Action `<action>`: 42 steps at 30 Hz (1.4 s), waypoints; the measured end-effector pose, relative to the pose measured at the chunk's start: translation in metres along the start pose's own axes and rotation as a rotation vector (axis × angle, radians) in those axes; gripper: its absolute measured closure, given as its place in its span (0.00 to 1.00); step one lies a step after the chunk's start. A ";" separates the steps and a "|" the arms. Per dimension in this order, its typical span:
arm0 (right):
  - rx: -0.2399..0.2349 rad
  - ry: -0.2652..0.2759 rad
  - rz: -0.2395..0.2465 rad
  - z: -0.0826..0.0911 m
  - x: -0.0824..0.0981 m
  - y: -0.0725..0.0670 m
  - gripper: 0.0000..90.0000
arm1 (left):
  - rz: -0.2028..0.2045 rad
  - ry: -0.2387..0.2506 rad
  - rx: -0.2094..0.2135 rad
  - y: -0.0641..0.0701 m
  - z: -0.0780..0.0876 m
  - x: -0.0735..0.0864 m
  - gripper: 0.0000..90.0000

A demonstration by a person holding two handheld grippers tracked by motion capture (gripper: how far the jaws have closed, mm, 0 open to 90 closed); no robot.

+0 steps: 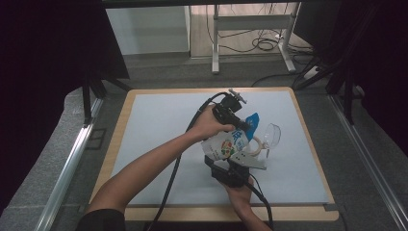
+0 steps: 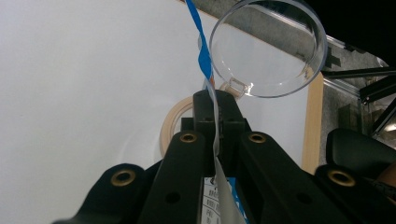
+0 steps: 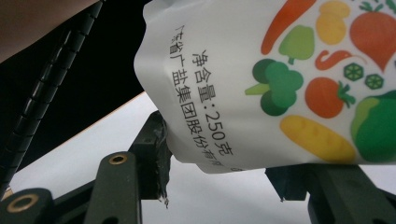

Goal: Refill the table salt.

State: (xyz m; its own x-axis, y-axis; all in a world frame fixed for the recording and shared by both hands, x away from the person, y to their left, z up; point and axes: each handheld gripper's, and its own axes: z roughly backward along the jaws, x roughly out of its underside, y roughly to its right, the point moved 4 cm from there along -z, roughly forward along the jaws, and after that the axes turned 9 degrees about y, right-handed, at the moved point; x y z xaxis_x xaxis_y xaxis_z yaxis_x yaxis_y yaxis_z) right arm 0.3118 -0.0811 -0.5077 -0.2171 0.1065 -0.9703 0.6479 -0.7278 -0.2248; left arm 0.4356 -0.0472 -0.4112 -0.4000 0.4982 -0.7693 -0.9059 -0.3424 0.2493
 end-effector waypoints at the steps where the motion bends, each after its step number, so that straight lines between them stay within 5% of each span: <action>1: 0.000 0.001 0.000 0.000 0.000 0.000 0.53 | 0.000 0.000 0.000 0.000 0.000 0.000 1.00; 42: 0.008 0.020 -0.010 -0.002 -0.002 -0.001 0.53 | -0.011 -0.016 -0.011 0.001 0.000 -0.003 1.00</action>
State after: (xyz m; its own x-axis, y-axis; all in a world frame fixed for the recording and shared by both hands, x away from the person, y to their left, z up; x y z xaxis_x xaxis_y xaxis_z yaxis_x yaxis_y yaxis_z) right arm 0.3133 -0.0792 -0.5062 -0.2088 0.1275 -0.9696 0.6399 -0.7320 -0.2340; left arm 0.4361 -0.0489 -0.4090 -0.3923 0.5144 -0.7626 -0.9087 -0.3454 0.2344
